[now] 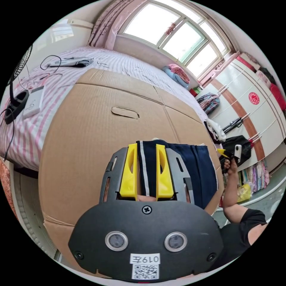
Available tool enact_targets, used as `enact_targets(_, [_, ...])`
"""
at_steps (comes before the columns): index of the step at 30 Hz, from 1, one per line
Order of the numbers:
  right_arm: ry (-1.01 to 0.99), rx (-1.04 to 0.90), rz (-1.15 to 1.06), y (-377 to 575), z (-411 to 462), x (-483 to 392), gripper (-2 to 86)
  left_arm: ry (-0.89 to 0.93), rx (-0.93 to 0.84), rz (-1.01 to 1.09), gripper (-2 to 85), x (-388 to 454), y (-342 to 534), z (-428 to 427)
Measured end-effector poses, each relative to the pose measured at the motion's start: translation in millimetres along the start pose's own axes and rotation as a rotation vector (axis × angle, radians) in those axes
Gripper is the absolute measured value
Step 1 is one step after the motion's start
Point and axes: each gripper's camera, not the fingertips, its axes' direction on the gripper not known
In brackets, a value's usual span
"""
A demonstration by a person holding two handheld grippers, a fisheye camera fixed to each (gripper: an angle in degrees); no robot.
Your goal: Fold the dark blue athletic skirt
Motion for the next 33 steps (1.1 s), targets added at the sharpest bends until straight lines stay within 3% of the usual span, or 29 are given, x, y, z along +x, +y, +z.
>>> enact_targets(14, [-0.228, -0.134, 0.104, -74, 91, 74, 5.5, 0.002, -0.080, 0.012, 2.2, -22, -35, 1])
enact_targets(21, [-0.123, -0.152, 0.056, -93, 99, 50, 2.2, -0.069, -0.096, 0.085, 1.2, -1, -40, 5])
enact_targets(24, [-0.099, -0.107, 0.025, -97, 92, 28, 3.4, -0.148, -0.087, 0.096, 1.2, 14, -40, 2])
enact_targets(27, [0.060, -0.010, -0.039, -92, 65, -20, 5.3, -0.273, -0.011, 0.110, 1.3, 46, -32, -14])
enact_targets(29, [0.217, 0.079, -0.150, -79, 50, -83, 4.9, -0.201, 0.079, 0.226, 1.7, 96, -17, -26])
enact_targets(33, [0.269, 0.189, -0.330, -54, 55, -174, 3.5, -0.017, 0.103, 0.423, 3.3, 178, -3, -4])
